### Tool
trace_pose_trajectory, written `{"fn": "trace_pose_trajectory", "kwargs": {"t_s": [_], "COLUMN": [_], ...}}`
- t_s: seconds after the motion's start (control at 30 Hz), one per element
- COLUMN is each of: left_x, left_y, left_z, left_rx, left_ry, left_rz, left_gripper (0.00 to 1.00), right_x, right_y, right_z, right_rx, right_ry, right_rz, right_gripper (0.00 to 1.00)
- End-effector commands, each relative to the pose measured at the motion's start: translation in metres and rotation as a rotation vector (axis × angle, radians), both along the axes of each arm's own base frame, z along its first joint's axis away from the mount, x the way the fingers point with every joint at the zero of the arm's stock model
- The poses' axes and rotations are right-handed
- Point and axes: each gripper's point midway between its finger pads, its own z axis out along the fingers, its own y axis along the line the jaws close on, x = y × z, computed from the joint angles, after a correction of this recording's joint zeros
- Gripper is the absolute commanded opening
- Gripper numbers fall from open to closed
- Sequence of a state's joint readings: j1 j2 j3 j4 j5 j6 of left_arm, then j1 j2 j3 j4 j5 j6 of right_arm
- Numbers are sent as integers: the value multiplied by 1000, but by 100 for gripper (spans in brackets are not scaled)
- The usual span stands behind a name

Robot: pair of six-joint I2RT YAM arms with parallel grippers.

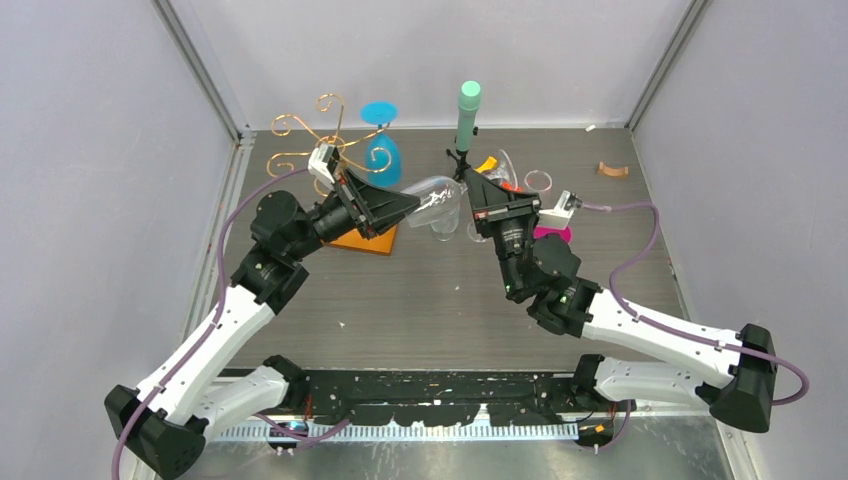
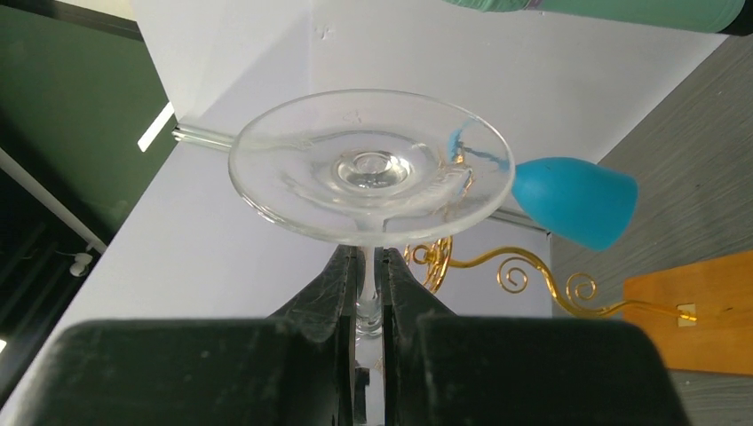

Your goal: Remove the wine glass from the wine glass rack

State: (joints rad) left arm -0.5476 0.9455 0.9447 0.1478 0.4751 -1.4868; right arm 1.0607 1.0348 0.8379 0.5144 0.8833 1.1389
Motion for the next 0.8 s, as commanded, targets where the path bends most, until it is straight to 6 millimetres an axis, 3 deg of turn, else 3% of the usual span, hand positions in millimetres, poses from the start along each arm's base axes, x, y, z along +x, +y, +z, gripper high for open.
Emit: {"fn": "trace_pose_trajectory", "kwargs": {"t_s": [0.0, 0.27, 0.33, 0.5, 0.57, 0.6, 0.67, 0.7, 0.77], "left_x": [-10, -2, -2, 1, 2, 2, 3, 4, 5], "left_y": [6, 6, 5, 5, 5, 5, 5, 5, 6], "left_z": [60, 58, 59, 54, 51, 50, 48, 47, 45], "left_rx": [-117, -192, -195, -187, -174, -164, -131, -108, -62], "left_ry": [-184, -126, -125, -113, -112, -119, -139, -146, -171], "left_rz": [8, 23, 17, 27, 35, 39, 47, 55, 74], "left_gripper": [15, 24, 21, 1, 0, 0, 0, 0, 0], "right_x": [-15, -16, -16, -17, -18, -18, -20, -20, -25], "right_y": [17, 24, 25, 23, 20, 18, 15, 14, 13], "right_z": [-10, -19, -20, -21, -21, -20, -20, -22, -15], "right_rx": [-7, 101, 109, 109, 104, 103, 92, 61, 11], "right_ry": [21, 16, 16, 13, 13, 11, 7, -5, -65], "right_rz": [117, 154, 159, 158, 154, 151, 146, 144, 152], "right_gripper": [0, 0, 0, 0, 1, 3, 21, 35, 50]}}
